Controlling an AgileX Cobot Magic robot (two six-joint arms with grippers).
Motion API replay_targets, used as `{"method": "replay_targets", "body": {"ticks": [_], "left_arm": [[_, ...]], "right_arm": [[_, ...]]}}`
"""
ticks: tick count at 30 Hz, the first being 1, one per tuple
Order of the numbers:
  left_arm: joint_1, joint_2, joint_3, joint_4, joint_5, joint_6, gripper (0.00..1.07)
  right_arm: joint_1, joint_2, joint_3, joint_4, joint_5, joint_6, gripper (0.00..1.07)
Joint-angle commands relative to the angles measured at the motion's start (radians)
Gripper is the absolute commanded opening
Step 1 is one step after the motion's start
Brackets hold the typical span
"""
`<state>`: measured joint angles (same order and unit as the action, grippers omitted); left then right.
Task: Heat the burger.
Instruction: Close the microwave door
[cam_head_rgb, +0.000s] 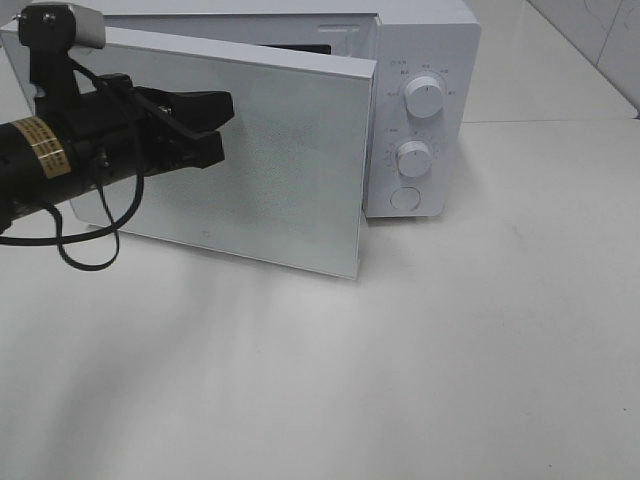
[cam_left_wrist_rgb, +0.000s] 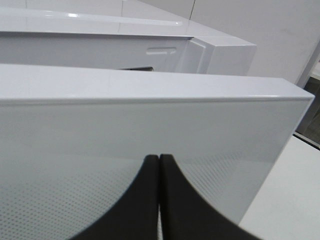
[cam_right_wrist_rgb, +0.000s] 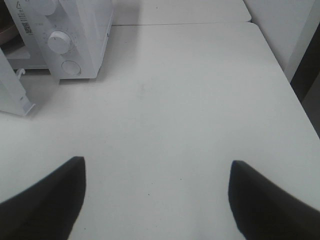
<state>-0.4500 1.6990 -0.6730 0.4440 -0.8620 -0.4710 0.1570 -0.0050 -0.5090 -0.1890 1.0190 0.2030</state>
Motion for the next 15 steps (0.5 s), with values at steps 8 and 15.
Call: {"method": "replay_targets", "body": {"ticks": [8,15], "left_arm": [[-0.098,0.086,-0.113,-0.223,0.019,0.106,0.0],[-0.167,0.127,-0.185,-0.405,0.069,0.257,0.0]], "right_arm": [[-0.008,-0.025,0.005,-0.006,-0.011,-0.012,0.74],[-0.008,-0.025,0.005,-0.006,-0.011,-0.012,0.74]]}}
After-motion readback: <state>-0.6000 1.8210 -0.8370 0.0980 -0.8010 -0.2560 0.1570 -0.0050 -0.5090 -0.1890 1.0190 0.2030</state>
